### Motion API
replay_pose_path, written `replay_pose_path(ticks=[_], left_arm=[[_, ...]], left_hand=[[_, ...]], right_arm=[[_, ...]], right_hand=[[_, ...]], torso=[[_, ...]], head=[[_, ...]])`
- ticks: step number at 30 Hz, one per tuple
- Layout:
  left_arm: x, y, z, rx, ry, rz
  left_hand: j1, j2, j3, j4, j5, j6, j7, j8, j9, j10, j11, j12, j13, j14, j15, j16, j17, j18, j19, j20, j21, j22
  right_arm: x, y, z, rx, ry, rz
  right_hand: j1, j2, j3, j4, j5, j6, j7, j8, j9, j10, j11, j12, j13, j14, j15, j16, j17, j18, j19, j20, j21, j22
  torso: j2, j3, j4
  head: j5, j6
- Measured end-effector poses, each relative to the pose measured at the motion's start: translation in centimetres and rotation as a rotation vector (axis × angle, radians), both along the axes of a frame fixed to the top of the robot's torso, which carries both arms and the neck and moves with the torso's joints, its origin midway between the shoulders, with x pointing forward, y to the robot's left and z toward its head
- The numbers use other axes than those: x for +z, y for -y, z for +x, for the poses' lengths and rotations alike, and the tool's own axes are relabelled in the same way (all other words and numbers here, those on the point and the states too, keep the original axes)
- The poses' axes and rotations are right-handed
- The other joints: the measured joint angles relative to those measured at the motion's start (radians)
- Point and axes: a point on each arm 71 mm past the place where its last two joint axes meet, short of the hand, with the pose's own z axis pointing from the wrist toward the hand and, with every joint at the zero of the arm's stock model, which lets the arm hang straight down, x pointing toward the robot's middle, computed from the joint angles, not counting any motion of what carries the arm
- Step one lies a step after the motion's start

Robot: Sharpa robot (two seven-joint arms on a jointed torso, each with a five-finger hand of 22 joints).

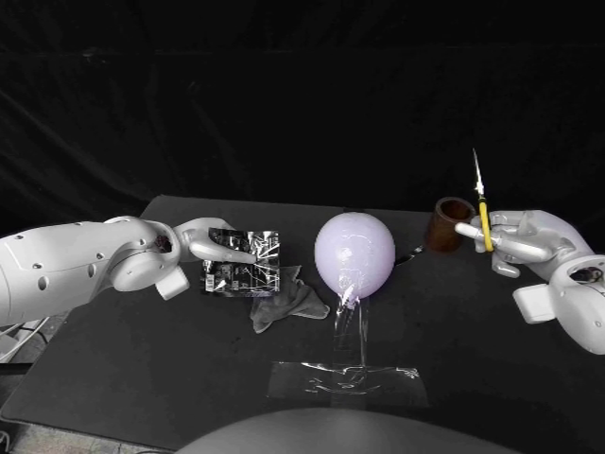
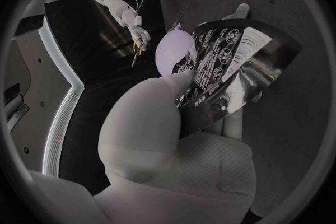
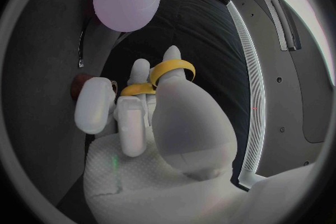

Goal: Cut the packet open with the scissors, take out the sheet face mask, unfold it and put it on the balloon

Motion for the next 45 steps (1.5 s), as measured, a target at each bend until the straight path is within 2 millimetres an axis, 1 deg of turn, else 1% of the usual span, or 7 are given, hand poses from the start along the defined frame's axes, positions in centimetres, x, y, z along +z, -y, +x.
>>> replay_pose_path(ticks=[5, 10, 16, 25, 38, 41, 45], left_arm=[[-0.2, 0.4, 0.3, 0.054, 0.024, 0.028], [-0.3, 0.8, 0.5, 0.090, 0.029, 0.057], [-0.6, 1.3, 0.6, 0.091, 0.024, 0.110], [-0.9, 1.6, 0.6, 0.054, 0.028, 0.201], [-0.9, 0.9, 1.0, 0.085, 0.063, 0.247], [-0.7, 0.4, 1.2, 0.110, 0.083, 0.246], [-0.5, 0.0, 1.5, 0.127, 0.107, 0.235]], left_hand=[[-0.007, -0.029, -0.015, 0.010, 0.002, -0.026, 0.025, -0.031, 0.078, -0.060, 0.021, -0.023, -0.010, -0.050, 0.022, -0.009, 0.002, -0.007, -0.042, 0.013, -0.003, 0.001], [-0.028, -0.071, -0.037, 0.032, 0.002, -0.054, 0.046, -0.063, 0.059, -0.109, 0.044, -0.023, -0.020, -0.096, 0.043, -0.014, 0.007, -0.007, -0.078, 0.031, -0.027, -0.010], [-0.038, -0.115, -0.061, 0.041, 0.002, -0.062, 0.052, -0.084, 0.047, -0.146, 0.054, -0.023, -0.029, -0.150, 0.057, -0.034, 0.005, -0.007, -0.111, 0.050, -0.058, -0.028], [-0.033, -0.130, -0.079, 0.060, 0.002, -0.062, 0.052, -0.093, 0.035, -0.178, 0.063, -0.023, -0.038, -0.194, 0.069, -0.040, 0.001, -0.007, -0.131, 0.070, -0.098, -0.053], [-0.026, -0.172, -0.150, 0.100, 0.002, -0.113, 0.052, -0.136, 0.006, -0.293, 0.097, -0.023, -0.057, -0.373, 0.121, -0.135, -0.054, -0.007, -0.220, 0.150, -0.237, -0.136], [-0.018, -0.185, -0.211, 0.109, 0.002, -0.167, 0.046, -0.162, -0.006, -0.393, 0.132, -0.023, -0.059, -0.483, 0.162, -0.183, -0.081, -0.031, -0.287, 0.161, -0.301, -0.171], [0.027, -0.159, -0.369, 0.128, 0.002, -0.275, 0.024, -0.203, -0.041, -0.554, 0.119, -0.023, -0.059, -0.579, 0.192, -0.214, -0.103, -0.054, -0.300, 0.164, -0.334, -0.193]], right_arm=[[0.0, -0.1, 0.0, 0.002, 0.001, 0.002], [0.0, -0.2, 0.0, 0.004, 0.002, 0.004], [0.0, -0.2, -0.1, 0.006, 0.002, 0.007], [0.1, -0.2, -0.1, 0.005, 0.003, 0.011], [0.1, -0.2, -0.1, 0.004, 0.003, 0.014], [0.1, -0.2, -0.1, 0.004, 0.003, 0.015], [0.1, -0.2, -0.1, 0.003, 0.003, 0.015]], right_hand=[[0.000, 0.000, 0.000, 0.000, 0.000, 0.000, 0.000, 0.000, 0.001, 0.000, 0.000, 0.000, 0.000, 0.000, 0.000, 0.000, -0.001, 0.000, 0.000, 0.000, 0.000, 0.000], [0.000, 0.000, 0.000, 0.000, 0.000, 0.000, 0.000, 0.000, 0.001, 0.000, 0.000, 0.000, 0.000, 0.000, 0.000, 0.000, 0.000, 0.000, 0.000, 0.000, 0.000, 0.001], [0.000, 0.000, 0.000, 0.000, 0.004, 0.000, 0.000, 0.000, 0.001, 0.000, 0.000, 0.000, 0.001, 0.000, 0.000, 0.002, 0.000, 0.000, 0.000, 0.000, 0.000, 0.001], [0.000, 0.000, 0.000, 0.000, 0.004, -0.001, 0.001, 0.000, 0.002, 0.000, 0.000, 0.000, 0.001, 0.000, 0.001, 0.002, 0.000, -0.001, 0.000, 0.000, 0.000, 0.000], [0.000, 0.000, 0.000, 0.000, 0.004, -0.001, 0.001, 0.000, 0.001, 0.000, 0.000, 0.000, 0.008, -0.001, 0.003, 0.000, 0.000, -0.007, 0.000, 0.000, 0.000, 0.000], [0.000, 0.000, 0.000, 0.000, 0.004, -0.001, 0.001, 0.000, 0.001, 0.000, 0.000, 0.000, 0.008, 0.000, 0.004, 0.000, -0.001, -0.007, 0.000, 0.000, 0.000, 0.000], [0.000, 0.000, 0.000, 0.000, 0.004, -0.001, 0.001, 0.000, 0.002, 0.000, 0.000, 0.000, 0.008, 0.000, 0.004, 0.000, -0.001, -0.007, 0.000, 0.000, 0.000, 0.001]], torso=[[0.001, 0.0000, 0.0000], [0.000, 0.0000, 0.0010], [-0.001, 0.0000, 0.0009], [0.000, 0.0000, 0.0012], [0.001, 0.0002, 0.0005], [0.000, 0.0000, 0.0007], [0.000, -0.0008, 0.0012]], head=[[-0.004, -0.003], [-0.008, -0.006], [-0.012, -0.011], [-0.018, -0.017], [-0.021, -0.018], [-0.022, -0.018], [-0.026, -0.018]])
